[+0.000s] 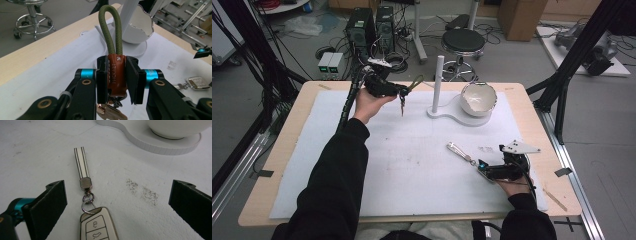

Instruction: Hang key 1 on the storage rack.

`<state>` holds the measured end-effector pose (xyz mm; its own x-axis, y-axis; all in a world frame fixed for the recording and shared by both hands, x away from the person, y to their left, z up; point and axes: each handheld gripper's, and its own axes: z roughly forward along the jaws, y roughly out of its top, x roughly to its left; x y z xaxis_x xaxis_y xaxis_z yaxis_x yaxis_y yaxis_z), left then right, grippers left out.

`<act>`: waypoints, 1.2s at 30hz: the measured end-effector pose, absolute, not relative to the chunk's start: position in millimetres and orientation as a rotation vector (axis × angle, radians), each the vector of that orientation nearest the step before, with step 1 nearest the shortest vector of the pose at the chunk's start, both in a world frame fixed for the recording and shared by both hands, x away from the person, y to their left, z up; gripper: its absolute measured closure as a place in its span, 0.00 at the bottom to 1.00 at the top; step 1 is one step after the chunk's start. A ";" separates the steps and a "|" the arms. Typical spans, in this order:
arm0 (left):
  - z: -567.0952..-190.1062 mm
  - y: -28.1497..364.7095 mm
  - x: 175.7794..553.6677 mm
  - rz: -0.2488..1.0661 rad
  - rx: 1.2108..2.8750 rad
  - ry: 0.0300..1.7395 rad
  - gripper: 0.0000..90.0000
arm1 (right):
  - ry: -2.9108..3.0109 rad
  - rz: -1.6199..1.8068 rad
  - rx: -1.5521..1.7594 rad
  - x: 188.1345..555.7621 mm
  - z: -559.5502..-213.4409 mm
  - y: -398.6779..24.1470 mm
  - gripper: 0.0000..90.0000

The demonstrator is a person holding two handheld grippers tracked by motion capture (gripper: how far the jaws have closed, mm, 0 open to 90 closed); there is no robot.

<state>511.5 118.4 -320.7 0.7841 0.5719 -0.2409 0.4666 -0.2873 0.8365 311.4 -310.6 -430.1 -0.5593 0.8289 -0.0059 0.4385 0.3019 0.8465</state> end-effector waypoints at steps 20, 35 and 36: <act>-334.3 110.6 518.9 0.065 1.923 0.800 0.80 | 2.129 1.176 1.124 312.2 -430.2 -311.0 0.01; -341.5 98.8 518.1 0.035 1.933 0.789 0.80 | 2.129 1.175 1.119 312.3 -430.1 -311.4 0.01; -342.5 97.9 518.2 0.033 1.937 0.791 0.80 | 2.128 1.176 1.118 312.3 -430.1 -311.4 0.01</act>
<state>518.2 97.9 -342.5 0.7854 0.5381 -0.3060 0.5110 -0.2845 0.8112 312.3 -311.4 -430.1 -0.5631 0.8264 -0.0090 0.4321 0.3037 0.8491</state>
